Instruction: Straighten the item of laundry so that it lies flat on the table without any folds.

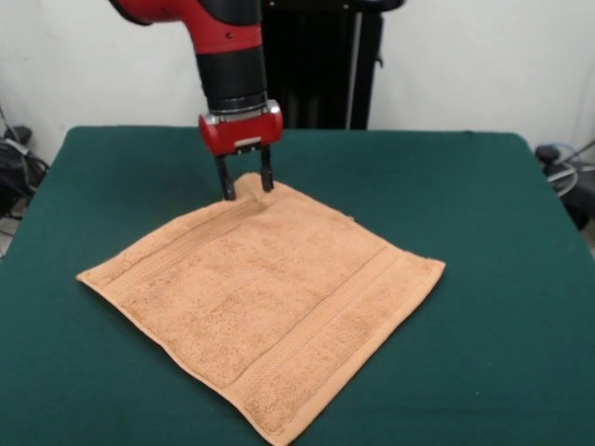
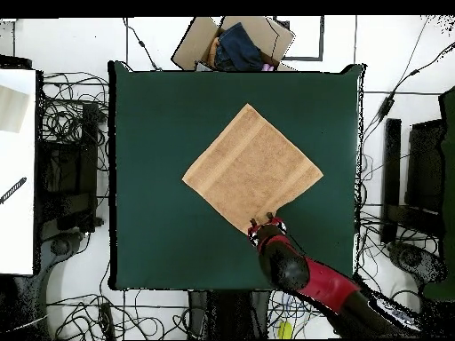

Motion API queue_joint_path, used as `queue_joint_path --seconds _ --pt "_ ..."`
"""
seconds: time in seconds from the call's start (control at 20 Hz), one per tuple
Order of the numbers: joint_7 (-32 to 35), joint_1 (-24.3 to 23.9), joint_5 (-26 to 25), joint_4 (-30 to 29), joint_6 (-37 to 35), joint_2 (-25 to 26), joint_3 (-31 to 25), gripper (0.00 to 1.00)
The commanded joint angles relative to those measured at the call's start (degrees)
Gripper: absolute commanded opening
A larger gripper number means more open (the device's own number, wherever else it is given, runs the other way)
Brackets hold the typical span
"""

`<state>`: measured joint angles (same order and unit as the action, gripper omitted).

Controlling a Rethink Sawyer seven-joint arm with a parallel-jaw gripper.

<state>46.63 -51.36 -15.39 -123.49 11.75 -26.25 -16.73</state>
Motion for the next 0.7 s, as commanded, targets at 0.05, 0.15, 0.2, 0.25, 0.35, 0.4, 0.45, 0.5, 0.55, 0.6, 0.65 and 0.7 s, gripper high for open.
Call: queue_joint_path --seconds 0.05,0.15,0.2,0.25,0.35,0.4,0.45,0.5,0.55,0.6,0.65,0.7 --pt "16.3 -0.9 -1.7 -0.7 2.6 3.3 -6.2 1.0" --pt "16.0 -0.9 -1.7 -0.7 2.7 3.4 -6.0 1.0" --pt "16.0 -0.7 -1.7 -0.6 2.7 3.4 -5.9 1.0" --pt "15.8 0.0 -1.3 -0.5 2.4 3.1 -5.0 1.0" --pt "14.9 0.9 -1.2 0.0 1.5 2.5 -3.7 1.0" --pt "14.6 1.2 -1.2 0.2 1.3 2.5 -3.1 1.0" --pt "14.4 1.0 -1.6 0.2 1.5 2.7 -3.1 1.0" --pt "14.4 0.9 -1.9 0.2 1.8 2.9 -3.2 1.0" --pt "14.3 0.9 -2.0 0.2 1.9 2.9 -3.2 1.0" --pt "14.3 1.3 -1.9 0.3 1.7 2.8 -3.1 1.0" --pt "14.0 1.6 -1.9 0.4 1.5 2.7 -2.8 1.0" --pt "13.6 2.3 -1.7 0.7 0.8 2.4 -2.1 1.0"
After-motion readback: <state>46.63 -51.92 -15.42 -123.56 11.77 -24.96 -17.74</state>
